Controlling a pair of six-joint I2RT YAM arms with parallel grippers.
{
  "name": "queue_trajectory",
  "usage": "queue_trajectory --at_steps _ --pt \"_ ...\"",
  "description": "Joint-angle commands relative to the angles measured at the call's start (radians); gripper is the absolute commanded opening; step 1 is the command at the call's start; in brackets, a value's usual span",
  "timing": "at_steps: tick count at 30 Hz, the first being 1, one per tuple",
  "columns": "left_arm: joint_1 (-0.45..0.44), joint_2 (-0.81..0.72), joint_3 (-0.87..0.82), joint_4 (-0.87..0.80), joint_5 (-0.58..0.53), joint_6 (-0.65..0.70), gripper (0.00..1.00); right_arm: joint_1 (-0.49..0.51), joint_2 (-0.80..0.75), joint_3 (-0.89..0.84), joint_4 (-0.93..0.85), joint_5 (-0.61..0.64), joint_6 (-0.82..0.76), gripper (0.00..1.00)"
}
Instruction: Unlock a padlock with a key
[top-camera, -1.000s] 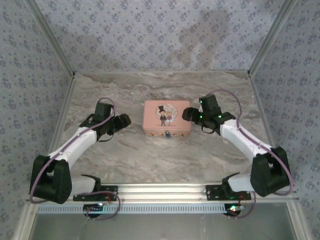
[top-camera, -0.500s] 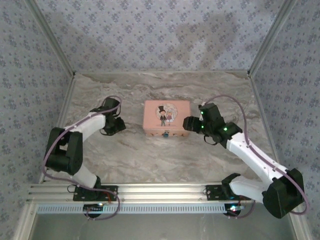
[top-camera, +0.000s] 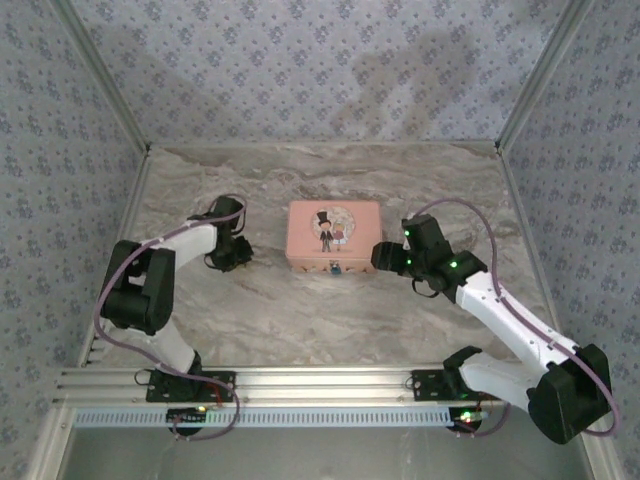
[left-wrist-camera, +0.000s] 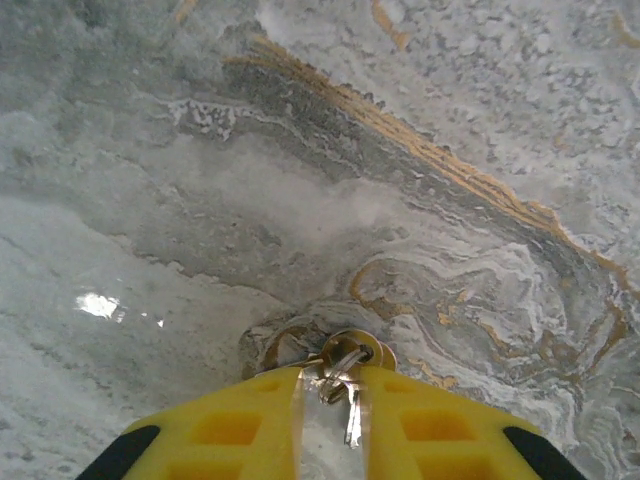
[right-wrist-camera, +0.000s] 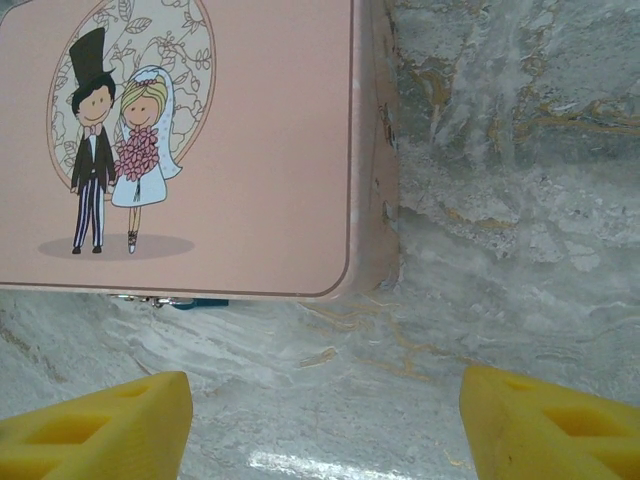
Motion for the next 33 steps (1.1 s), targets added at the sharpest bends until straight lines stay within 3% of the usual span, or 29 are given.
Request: queue_trajectory --at_steps 1,8,19,28,33 --pt "0.0 0.039 0.017 -0.006 -0.029 0.001 0.16 -0.01 -0.02 -0.007 -0.021 0.006 0.018 0.73" --pt "0.0 0.07 0.0 -0.006 -0.052 0.03 0.0 -0.02 -0.031 -0.018 -0.018 0.002 0.019 0.73" --pt "-0.003 -0.056 0.046 -0.073 -0.059 0.127 0.0 -0.017 -0.056 -0.041 0.025 0.003 0.036 0.73" --pt "-0.006 -0.192 0.075 -0.125 0.001 0.17 0.0 0.0 -0.085 -0.035 0.038 -0.004 0.049 0.73" --pt "-0.025 -0.258 0.113 -0.155 0.089 0.18 0.0 0.021 -0.1 -0.032 0.109 -0.111 0.04 0.73"
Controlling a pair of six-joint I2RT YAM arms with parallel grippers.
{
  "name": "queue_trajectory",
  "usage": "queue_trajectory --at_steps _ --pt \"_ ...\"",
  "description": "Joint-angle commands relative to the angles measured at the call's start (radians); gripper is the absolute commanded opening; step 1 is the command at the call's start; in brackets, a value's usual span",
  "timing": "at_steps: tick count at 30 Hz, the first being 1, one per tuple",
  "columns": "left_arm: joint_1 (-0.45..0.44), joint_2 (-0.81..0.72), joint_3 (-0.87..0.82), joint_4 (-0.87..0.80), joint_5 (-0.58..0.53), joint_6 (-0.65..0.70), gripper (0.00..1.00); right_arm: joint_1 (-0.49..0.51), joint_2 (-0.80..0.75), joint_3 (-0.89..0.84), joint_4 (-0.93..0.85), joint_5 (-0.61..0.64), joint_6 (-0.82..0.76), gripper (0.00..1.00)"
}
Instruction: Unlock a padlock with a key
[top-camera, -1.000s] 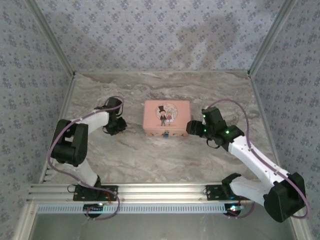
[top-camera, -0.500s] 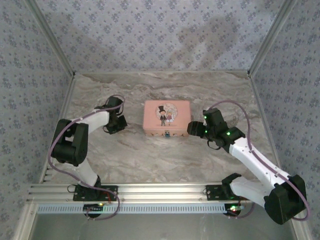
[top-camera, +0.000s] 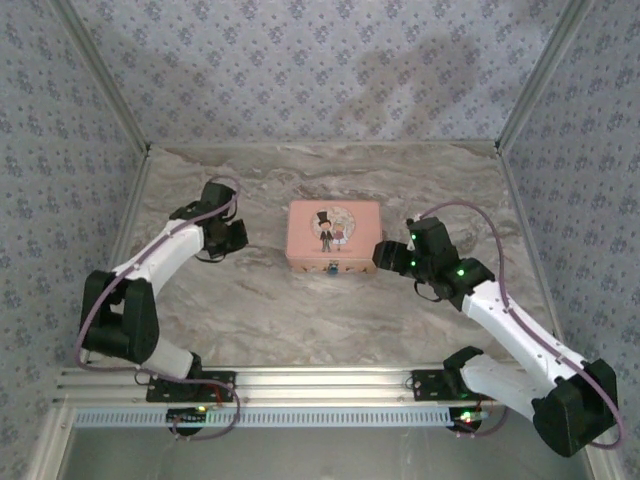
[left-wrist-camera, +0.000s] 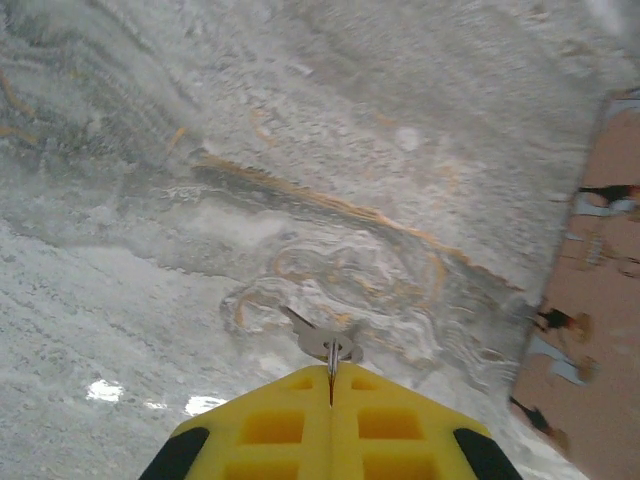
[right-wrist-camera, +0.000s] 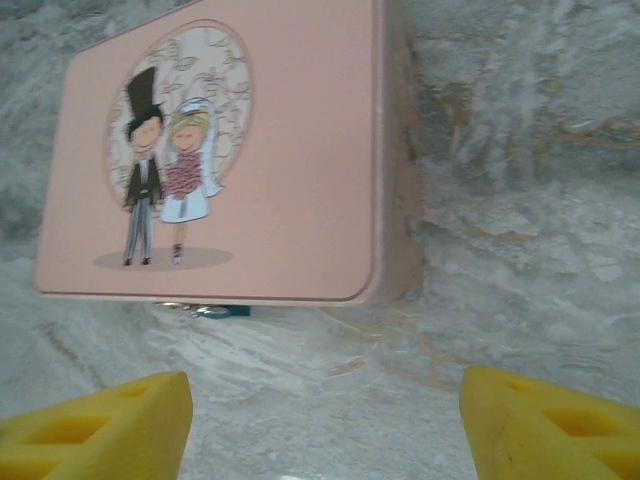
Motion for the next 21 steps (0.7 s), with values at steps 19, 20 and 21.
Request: queue_trajectory --at_steps 19,20,21 --pt "-0.314 -0.064 0.338 -0.144 0.431 0.008 0.0 0.142 0.022 0.066 0.225 -0.358 -0.37 0.4" --pt "-0.33 -0.061 0.351 -0.147 0.437 0.009 0.0 0.146 0.031 0.072 0.232 -0.381 -0.385 0.4" --pt "-0.344 -0.055 0.363 -0.152 0.445 0.008 0.0 0.15 0.039 0.078 0.239 -0.394 -0.401 0.4"
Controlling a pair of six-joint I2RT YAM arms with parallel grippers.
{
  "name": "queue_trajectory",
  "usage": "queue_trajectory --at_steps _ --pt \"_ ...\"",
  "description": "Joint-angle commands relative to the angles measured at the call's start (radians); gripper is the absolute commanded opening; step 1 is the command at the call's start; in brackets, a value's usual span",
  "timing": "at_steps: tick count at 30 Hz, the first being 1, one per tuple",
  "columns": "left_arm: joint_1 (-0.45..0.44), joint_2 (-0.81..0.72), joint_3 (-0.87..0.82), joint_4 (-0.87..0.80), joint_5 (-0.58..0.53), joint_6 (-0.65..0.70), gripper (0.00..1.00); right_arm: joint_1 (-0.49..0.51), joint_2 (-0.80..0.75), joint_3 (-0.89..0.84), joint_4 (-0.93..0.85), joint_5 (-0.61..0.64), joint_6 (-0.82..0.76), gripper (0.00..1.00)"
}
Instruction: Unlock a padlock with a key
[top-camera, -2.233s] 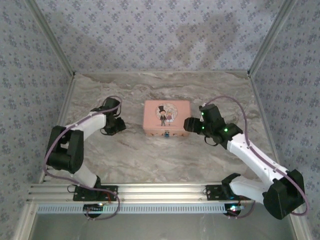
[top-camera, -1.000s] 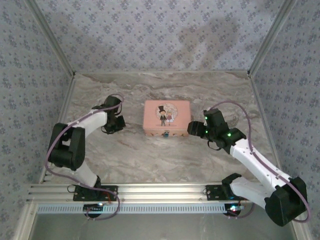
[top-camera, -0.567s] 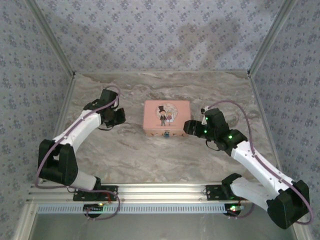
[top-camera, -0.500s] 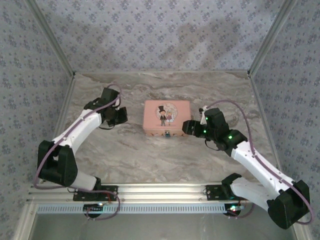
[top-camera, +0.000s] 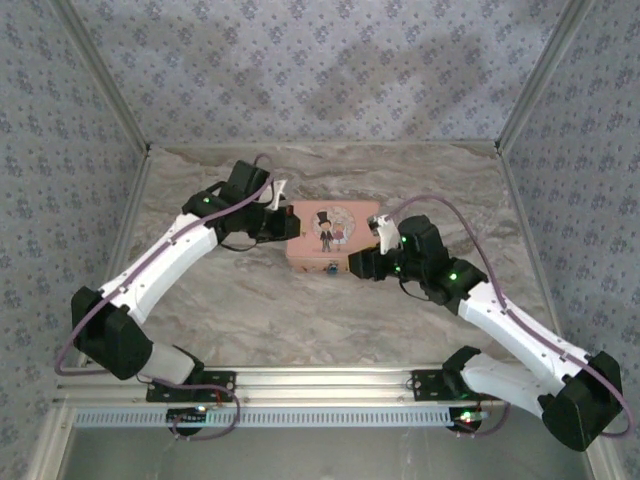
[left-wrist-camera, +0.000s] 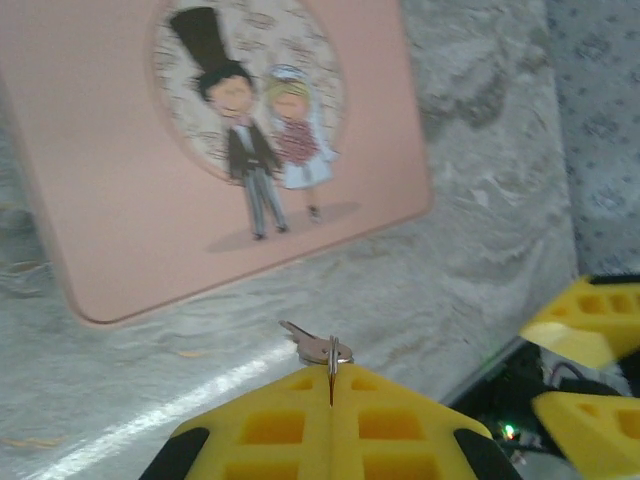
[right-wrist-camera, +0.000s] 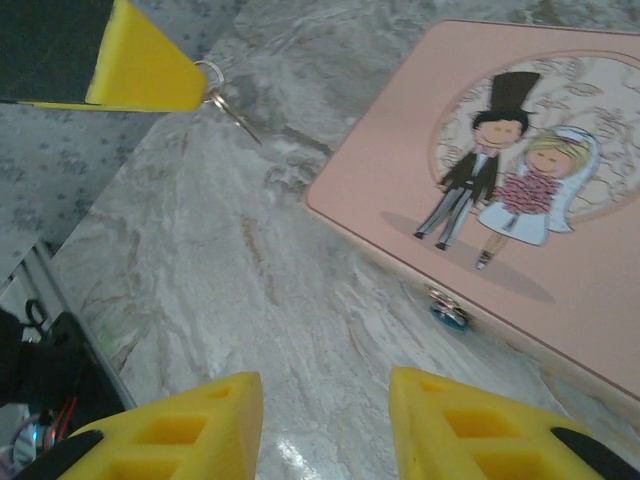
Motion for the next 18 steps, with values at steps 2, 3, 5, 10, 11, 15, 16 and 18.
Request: queue_trajectory --at_steps 2,3,5,10,11,15,16,18 --pt "-0.059 0.002 0.075 -0.042 0.078 -0.006 0.0 0.023 0.038 0.059 0.045 -0.092 -0.117 0.43" --pt "-0.071 0.008 0.084 -0.046 0.084 -0.006 0.0 0.028 0.045 0.065 0.051 -0.092 -0.13 0.45" --pt "-0.095 0.015 0.096 -0.043 0.094 -0.006 0.0 0.036 0.058 0.08 0.05 -0.084 -0.147 0.49" --pt "-0.132 0.036 0.128 -0.057 0.116 0.004 0.0 0.055 0.087 0.123 0.036 -0.06 -0.184 0.48" --pt "-0.138 0.037 0.131 -0.061 0.119 0.007 0.0 0.057 0.09 0.129 0.035 -0.064 -0.189 0.47" --pt "-0.154 0.046 0.146 -0.074 0.127 0.014 0.0 0.062 0.093 0.146 0.025 -0.059 -0.201 0.45" --pt "-0.157 0.047 0.149 -0.073 0.129 0.015 0.0 0.06 0.094 0.152 0.02 -0.062 -0.206 0.45" --pt "-0.16 0.047 0.153 -0.076 0.13 0.017 0.0 0.062 0.098 0.16 0.015 -0.066 -0.208 0.42"
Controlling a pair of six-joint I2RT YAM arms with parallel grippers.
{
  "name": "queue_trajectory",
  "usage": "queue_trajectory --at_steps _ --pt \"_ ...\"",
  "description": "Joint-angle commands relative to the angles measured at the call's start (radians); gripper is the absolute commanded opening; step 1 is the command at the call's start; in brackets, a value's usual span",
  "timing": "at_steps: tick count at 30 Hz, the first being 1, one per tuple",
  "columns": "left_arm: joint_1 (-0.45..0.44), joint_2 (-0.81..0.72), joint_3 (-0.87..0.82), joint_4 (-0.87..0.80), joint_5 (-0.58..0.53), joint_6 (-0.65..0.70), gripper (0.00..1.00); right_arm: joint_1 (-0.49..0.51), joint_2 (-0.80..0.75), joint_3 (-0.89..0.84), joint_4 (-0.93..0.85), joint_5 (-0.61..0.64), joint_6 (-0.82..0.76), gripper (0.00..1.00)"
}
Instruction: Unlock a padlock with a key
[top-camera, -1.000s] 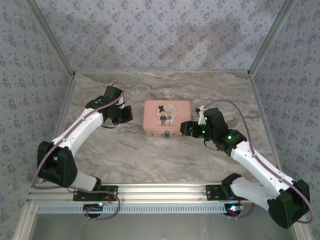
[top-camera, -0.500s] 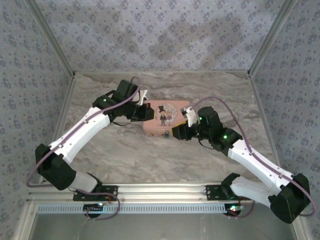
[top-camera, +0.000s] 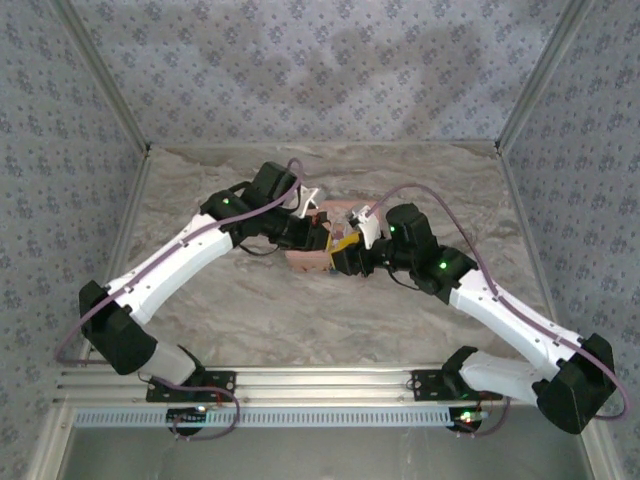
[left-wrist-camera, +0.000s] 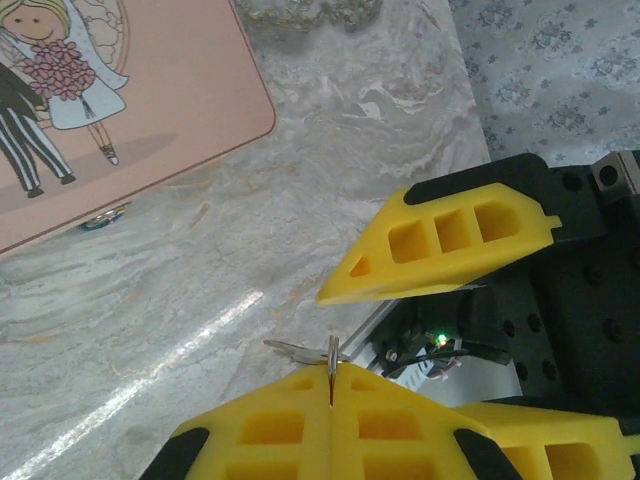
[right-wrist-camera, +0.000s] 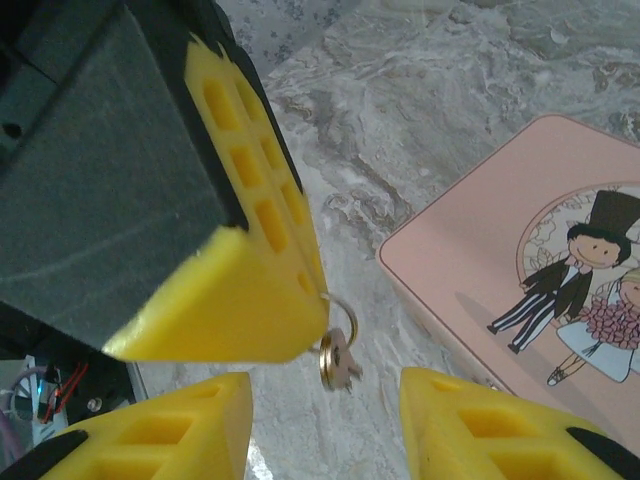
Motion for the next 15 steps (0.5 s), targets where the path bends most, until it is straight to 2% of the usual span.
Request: queue_trajectory --at_steps 1,5,11,15 --pt "-0.011 -0.001 0.045 -0.029 0.028 0.016 0.0 0.007 0.009 0.044 -0.015 -0.008 -0.031 0.39" --pt "-0.014 -0.001 0.045 -0.026 0.038 0.016 0.0 0.008 0.017 0.052 -0.028 -0.009 -0.041 0.32" --pt "-0.026 0.002 0.053 -0.035 0.051 0.025 0.0 0.009 0.021 0.071 -0.041 -0.015 -0.058 0.07" --pt "-0.033 0.005 0.055 -0.035 0.057 0.028 0.0 0.008 0.023 0.08 -0.052 -0.009 -0.069 0.03"
